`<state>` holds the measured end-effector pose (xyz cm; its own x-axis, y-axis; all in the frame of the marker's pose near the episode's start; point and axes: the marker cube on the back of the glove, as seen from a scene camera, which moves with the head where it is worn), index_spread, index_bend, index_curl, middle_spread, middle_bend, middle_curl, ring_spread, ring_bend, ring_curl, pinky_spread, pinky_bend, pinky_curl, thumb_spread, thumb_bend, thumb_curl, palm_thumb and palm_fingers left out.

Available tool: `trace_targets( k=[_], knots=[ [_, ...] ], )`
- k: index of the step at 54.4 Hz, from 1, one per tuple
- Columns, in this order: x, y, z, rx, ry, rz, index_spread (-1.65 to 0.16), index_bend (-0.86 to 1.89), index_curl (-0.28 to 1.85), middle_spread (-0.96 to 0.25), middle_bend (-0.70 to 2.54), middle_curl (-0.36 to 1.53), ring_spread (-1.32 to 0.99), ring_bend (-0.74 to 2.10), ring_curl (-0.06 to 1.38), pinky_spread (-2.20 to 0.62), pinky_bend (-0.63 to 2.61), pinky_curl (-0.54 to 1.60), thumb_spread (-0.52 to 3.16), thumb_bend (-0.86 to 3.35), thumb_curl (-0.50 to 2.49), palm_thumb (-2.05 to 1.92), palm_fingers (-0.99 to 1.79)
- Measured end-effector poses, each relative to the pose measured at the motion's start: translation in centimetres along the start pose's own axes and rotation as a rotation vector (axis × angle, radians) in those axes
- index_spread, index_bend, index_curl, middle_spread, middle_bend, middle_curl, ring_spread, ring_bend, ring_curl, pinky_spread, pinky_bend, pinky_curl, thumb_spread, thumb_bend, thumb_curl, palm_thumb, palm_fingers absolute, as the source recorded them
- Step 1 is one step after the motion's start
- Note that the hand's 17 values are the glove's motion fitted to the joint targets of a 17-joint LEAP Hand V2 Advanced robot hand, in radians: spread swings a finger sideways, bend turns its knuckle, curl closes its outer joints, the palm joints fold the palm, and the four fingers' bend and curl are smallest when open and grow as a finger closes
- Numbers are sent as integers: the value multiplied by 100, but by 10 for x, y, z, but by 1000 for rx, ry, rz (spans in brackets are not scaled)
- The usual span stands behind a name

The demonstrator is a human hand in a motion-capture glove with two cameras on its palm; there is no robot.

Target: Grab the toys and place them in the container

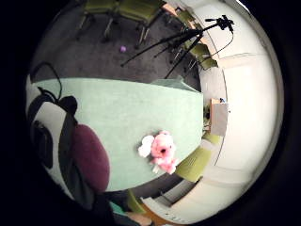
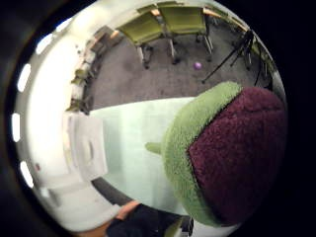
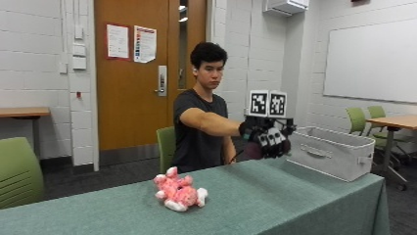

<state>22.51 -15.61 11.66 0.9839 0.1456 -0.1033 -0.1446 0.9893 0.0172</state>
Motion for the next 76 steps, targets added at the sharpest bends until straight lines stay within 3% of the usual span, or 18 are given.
trace_targets(
  k=[17, 29, 36, 40, 43, 49, 54, 58, 61, 63, 64, 65, 67, 72, 76],
  knots=[
    [-121, 26, -145, 186, -124, -143, -33, 53, 74, -39, 89, 66, -42, 113, 57, -48, 74, 41, 60, 12, 84, 58, 120],
    [-235, 55, -194, 243, -158, -298, -33, 52, 78, -38, 91, 68, -41, 115, 56, -47, 75, 41, 58, 10, 92, 59, 117],
    [-317, 81, -213, 276, -225, -534, -32, 51, 81, -38, 92, 68, -40, 115, 56, -47, 74, 40, 57, 9, 96, 59, 117],
    [-360, 87, -216, 304, -143, -547, -33, 50, 82, -38, 92, 68, -40, 115, 56, -47, 75, 40, 58, 8, 98, 59, 117],
    [-402, 107, -224, 285, -220, -655, -33, 50, 83, -38, 92, 68, -40, 115, 55, -47, 75, 40, 58, 7, 100, 58, 117],
    [-458, 110, -225, 247, -278, -573, -33, 49, 84, -37, 92, 69, -40, 115, 55, -47, 75, 39, 58, 6, 103, 59, 116],
    [-432, 82, -204, 245, -306, -689, -33, 48, 86, -37, 92, 69, -40, 115, 55, -47, 75, 39, 58, 5, 105, 59, 116],
    [-449, 79, -187, 195, -263, -561, -33, 47, 87, -38, 92, 69, -40, 115, 54, -47, 75, 39, 58, 5, 107, 59, 116],
    [-447, 72, -165, 113, -69, -487, -34, 46, 88, -38, 92, 69, -40, 115, 54, -47, 74, 38, 59, 4, 108, 58, 114],
    [-443, 68, -153, 76, 16, -482, -34, 30, 84, -38, 88, 67, -41, 117, 54, -42, 65, 35, 68, -4, 102, 49, 82],
    [-443, 67, -150, 72, 14, -487, -29, 11, 81, -35, 82, 66, -40, 107, 52, -35, 59, 36, 78, -16, 93, 28, 17],
    [-443, 67, -148, 75, -7, -494, -24, 12, 87, -29, 71, 66, -35, 91, 54, -31, 73, 48, 79, -20, 89, 15, -28],
    [-445, 68, -147, 80, -57, -508, -18, 5, 80, -18, 52, 59, -26, 68, 50, -25, 79, 47, 79, -22, 81, -2, -62],
    [-442, 69, -145, 75, -65, -529, -10, 0, 58, -5, 27, 47, -15, 35, 32, -16, 74, 37, 81, -17, 69, -17, -54],
    [-437, 69, -145, 54, -82, -512, -7, -1, 49, 1, 17, 43, -10, 24, 27, -11, 69, 35, 81, -15, 60, -18, -47]
  ],
)
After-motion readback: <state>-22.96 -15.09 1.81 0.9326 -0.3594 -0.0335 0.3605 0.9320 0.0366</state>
